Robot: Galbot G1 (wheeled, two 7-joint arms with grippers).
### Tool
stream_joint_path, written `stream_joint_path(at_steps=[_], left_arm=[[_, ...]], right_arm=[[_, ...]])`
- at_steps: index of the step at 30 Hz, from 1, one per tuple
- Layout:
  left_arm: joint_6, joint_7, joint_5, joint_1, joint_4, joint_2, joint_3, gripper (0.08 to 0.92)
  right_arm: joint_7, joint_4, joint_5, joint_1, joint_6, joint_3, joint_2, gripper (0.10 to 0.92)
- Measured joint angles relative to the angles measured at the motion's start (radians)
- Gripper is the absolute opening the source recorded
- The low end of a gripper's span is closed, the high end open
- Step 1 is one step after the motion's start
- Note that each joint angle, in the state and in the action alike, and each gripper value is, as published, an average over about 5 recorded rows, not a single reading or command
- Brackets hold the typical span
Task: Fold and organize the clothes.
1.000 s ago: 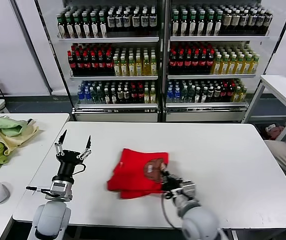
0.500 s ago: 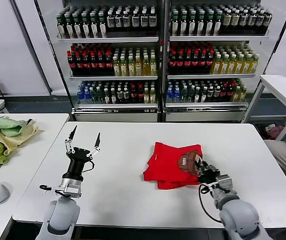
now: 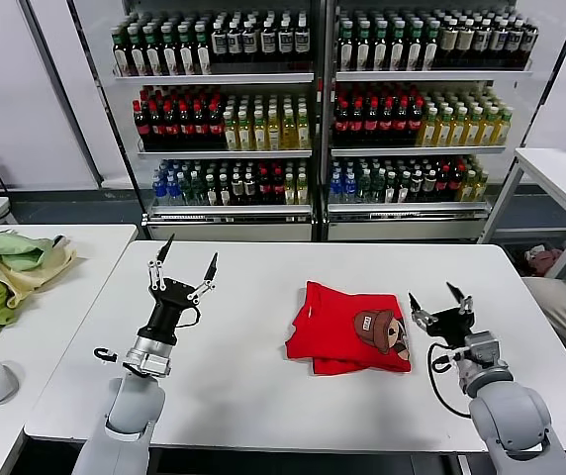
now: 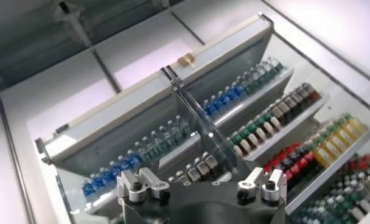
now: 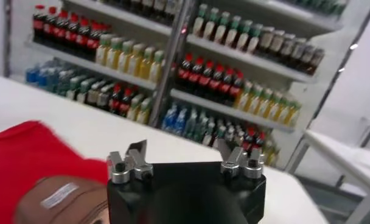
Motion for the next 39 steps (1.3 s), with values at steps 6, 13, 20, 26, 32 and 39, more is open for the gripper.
stream_joint_path(at_steps=[6, 13, 20, 26, 32, 39], left_arm=[[0.062, 0.004, -0.1, -0.013, -0.004, 0.004, 0.023, 0.823], [0.11, 0.007, -0.164, -0.036, 0.01, 0.009, 0.027, 0.823], [0.137, 0.01, -0.185, -0.049, 0.028, 0.003, 0.035, 0.823], [0.15, 0.009, -0.179, -0.067, 0.047, -0.013, 0.046, 0.823], [0.16, 0.003, -0.159, -0.081, 0.077, -0.019, 0.059, 0.823], [0.164, -0.012, -0.16, -0.096, 0.099, -0.017, 0.073, 0.823]], right_arm=[[0.012, -0.053, -0.019, 0.043, 0.047, 0.012, 0.007, 0.822], [0.02, -0.108, -0.029, 0.082, 0.087, 0.021, 0.018, 0.823], [0.027, -0.156, -0.072, 0.119, 0.135, 0.019, 0.032, 0.823], [0.027, -0.197, -0.122, 0.157, 0.185, 0.013, 0.034, 0.823], [0.021, -0.258, -0.162, 0.2, 0.235, 0.014, 0.037, 0.823], [0.013, -0.314, -0.201, 0.222, 0.287, 0.014, 0.043, 0.823]])
